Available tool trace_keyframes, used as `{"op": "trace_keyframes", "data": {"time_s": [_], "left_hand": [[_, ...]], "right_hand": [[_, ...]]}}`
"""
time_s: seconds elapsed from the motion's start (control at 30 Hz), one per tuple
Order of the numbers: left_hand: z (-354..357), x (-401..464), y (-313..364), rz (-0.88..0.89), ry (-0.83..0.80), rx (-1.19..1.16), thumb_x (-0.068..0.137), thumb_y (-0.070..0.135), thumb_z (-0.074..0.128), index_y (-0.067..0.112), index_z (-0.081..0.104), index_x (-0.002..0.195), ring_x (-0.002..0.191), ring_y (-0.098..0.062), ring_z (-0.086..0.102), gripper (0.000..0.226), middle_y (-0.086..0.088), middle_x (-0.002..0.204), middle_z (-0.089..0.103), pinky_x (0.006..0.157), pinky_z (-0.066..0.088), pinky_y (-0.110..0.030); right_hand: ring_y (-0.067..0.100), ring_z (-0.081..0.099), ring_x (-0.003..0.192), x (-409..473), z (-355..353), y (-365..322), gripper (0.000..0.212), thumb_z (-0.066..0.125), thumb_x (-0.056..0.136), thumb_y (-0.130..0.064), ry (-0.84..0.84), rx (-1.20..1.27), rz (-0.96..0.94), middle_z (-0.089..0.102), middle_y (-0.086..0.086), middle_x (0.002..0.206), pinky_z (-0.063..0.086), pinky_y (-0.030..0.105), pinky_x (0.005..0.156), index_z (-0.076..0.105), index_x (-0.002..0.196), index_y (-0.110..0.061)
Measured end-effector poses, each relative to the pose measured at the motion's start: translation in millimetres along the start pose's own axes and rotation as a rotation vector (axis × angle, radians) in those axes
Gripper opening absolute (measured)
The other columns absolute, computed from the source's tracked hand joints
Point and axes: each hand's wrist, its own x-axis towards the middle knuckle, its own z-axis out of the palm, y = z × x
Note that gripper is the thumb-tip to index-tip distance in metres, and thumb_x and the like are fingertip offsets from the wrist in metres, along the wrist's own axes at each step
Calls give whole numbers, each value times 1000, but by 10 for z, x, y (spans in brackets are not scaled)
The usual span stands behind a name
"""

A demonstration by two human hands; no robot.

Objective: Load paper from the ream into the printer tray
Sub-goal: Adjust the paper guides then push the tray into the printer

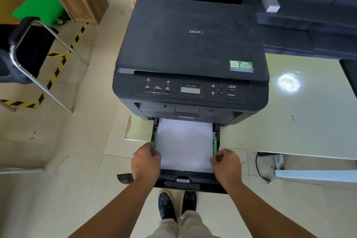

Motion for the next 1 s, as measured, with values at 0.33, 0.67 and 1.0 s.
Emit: {"op": "trace_keyframes", "data": {"time_s": [0.33, 0.67, 1.0], "left_hand": [[-67, -1, 21, 276, -56, 494, 81, -3, 52, 18, 57, 115, 62, -22, 49, 40, -1, 79, 62, 55, 38, -30], [-21, -13, -101, 382, -126, 537, 77, -10, 60, 20, 48, 130, 87, -24, 67, 61, -2, 117, 65, 69, 51, -31], [-28, -1, -74, 348, -98, 442, 84, -6, 55, 23, 55, 125, 87, -23, 68, 51, 0, 115, 69, 70, 47, -28]], "right_hand": [[19, 52, 57, 59, 73, 28, 31, 67, 89, -20, -20, -172, -12, 55, 3, 61, 30, 24, 45, 51, 64, -13], [28, 65, 63, 63, 114, 3, 19, 65, 90, -14, 16, -73, 74, 69, 11, 69, 50, 30, 56, 67, 75, -3], [25, 63, 63, 101, 119, 34, 18, 65, 90, -15, -6, -101, 54, 68, 9, 69, 43, 27, 56, 66, 75, -6]]}}
